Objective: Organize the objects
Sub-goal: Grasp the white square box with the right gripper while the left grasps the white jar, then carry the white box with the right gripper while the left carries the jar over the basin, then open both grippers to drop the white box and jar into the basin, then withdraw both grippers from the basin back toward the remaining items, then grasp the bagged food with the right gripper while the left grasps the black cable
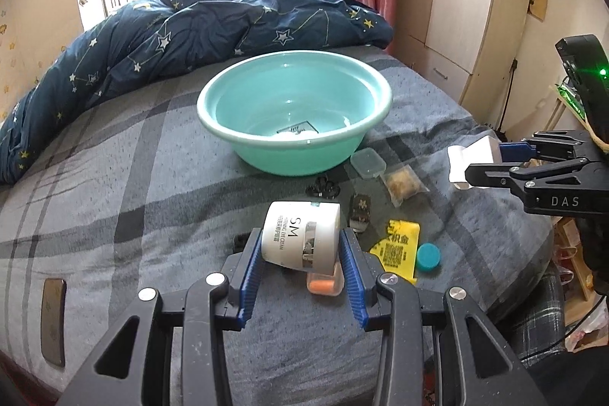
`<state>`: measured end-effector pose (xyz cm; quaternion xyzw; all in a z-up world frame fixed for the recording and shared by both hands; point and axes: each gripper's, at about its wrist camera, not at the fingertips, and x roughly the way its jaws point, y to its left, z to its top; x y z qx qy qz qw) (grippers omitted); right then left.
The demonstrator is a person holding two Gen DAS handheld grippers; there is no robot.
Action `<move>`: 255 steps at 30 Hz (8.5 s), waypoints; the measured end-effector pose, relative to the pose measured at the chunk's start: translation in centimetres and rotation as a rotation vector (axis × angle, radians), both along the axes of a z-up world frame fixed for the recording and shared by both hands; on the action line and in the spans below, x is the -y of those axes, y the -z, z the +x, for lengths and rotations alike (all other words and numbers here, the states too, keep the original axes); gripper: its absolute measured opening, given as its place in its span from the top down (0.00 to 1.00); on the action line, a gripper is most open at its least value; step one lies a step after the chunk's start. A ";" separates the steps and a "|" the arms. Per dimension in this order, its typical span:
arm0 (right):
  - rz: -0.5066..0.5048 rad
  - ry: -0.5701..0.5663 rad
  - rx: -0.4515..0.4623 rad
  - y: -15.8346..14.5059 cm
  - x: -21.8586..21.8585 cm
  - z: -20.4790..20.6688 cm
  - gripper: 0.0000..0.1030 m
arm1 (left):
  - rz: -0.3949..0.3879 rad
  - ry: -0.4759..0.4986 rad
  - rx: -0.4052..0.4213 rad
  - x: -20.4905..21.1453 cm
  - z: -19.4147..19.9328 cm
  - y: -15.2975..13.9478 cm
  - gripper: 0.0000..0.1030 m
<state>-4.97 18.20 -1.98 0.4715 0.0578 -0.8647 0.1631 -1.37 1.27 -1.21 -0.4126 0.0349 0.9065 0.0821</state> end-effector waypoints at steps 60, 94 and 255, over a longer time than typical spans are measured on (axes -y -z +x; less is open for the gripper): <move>-0.078 0.009 0.036 1.1 5.4 -21.9 0.52 | -0.018 0.045 0.051 -0.5 -22.0 1.0 0.58; -0.091 0.015 0.094 4.3 7.3 -24.7 0.15 | -0.049 -0.040 0.122 0.3 -25.0 5.3 0.12; 0.050 0.133 0.095 12.1 2.3 -8.0 0.50 | -0.016 -0.148 0.139 2.1 -6.3 11.3 0.00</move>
